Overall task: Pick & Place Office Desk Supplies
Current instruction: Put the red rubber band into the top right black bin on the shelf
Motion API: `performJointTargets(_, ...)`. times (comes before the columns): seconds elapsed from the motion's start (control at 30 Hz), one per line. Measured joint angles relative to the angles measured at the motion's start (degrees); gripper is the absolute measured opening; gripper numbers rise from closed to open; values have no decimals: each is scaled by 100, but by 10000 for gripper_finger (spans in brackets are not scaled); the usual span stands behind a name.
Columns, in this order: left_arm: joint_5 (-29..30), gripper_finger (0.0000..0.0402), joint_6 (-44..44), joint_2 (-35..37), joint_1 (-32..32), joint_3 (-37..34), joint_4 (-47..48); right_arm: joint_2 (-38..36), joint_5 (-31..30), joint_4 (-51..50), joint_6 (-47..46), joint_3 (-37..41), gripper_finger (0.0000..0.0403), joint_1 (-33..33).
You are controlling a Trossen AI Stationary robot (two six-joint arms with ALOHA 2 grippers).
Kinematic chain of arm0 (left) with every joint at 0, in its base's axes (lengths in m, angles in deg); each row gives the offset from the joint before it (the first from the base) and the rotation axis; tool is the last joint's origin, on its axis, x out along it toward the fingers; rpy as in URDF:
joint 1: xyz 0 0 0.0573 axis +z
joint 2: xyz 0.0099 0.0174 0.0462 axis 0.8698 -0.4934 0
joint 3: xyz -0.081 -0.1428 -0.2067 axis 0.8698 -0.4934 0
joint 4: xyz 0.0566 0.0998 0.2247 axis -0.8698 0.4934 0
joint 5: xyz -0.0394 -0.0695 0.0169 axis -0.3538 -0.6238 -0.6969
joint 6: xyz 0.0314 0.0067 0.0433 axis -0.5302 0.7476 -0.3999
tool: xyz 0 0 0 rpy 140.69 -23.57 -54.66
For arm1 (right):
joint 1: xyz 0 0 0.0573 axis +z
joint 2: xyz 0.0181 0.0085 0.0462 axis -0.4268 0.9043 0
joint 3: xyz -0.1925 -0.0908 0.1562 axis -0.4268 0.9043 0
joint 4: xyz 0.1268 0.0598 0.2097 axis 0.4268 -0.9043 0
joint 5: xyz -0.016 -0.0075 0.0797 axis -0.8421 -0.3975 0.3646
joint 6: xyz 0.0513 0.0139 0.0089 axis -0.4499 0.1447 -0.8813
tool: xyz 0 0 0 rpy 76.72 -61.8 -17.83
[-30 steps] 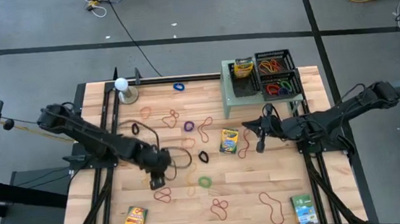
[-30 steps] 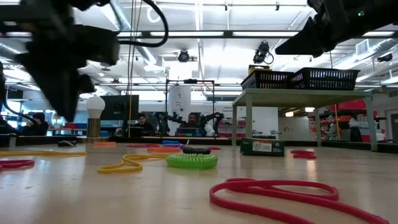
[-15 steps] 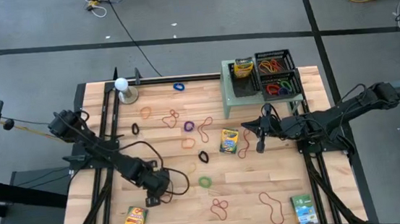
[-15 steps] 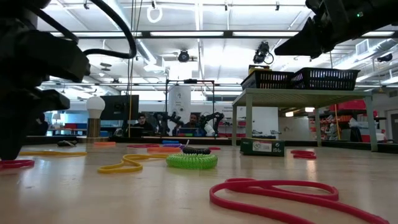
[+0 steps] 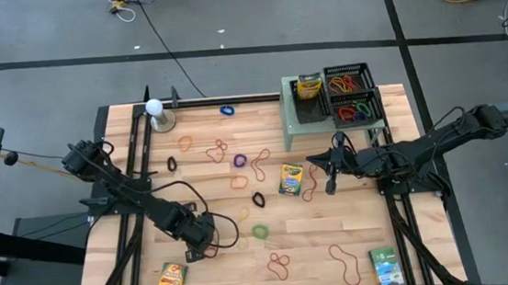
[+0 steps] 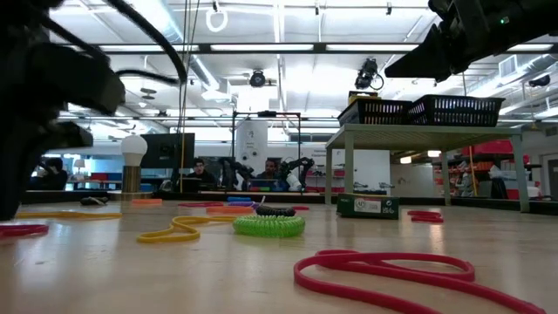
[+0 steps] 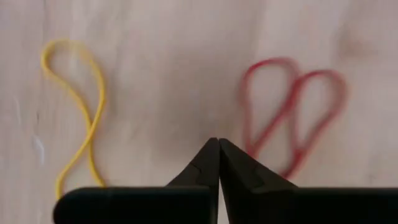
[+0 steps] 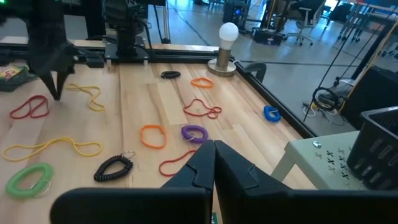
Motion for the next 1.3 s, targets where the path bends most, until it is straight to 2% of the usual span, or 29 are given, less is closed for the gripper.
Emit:
performJointTargets(0.2, -374, 10, -168, 250, 33, 182, -93, 2, -1, 2, 2, 0, 11, 0)
performJointTargets(0.33, -817, 52, -126, 86, -118, 203, -72, 2, -2, 0, 4, 0, 11, 0)
performJointTargets(0.53, -338, 122, 61, -309, -285, 199, 37, 2, -2, -4, 4, 0, 11, 0)
performJointTargets(0.7, -259, 139, 534, -426, -287, 226, 49, 2, -2, -4, 4, 0, 11, 0)
performJointTargets(0.83, -258, 117, 773, -430, -285, 226, 85, 2, -2, -4, 4, 0, 11, 0)
performJointTargets(0.97, -238, 48, 778, -421, -262, 221, 184, 2, -2, -4, 4, 0, 11, 0)
performJointTargets(1.03, -187, 15, 469, -355, -252, 242, 246, 2, -2, -4, 4, 0, 11, 0)
performJointTargets(1.2, 938, 5, -231, 63, -232, 544, 1127, 2, -2, 24, 2, 1, 11, 0)
performJointTargets(1.3, 1468, 4, -420, 552, -87, 466, 968, 16, -4, 103, -31, 2, 11, 0)
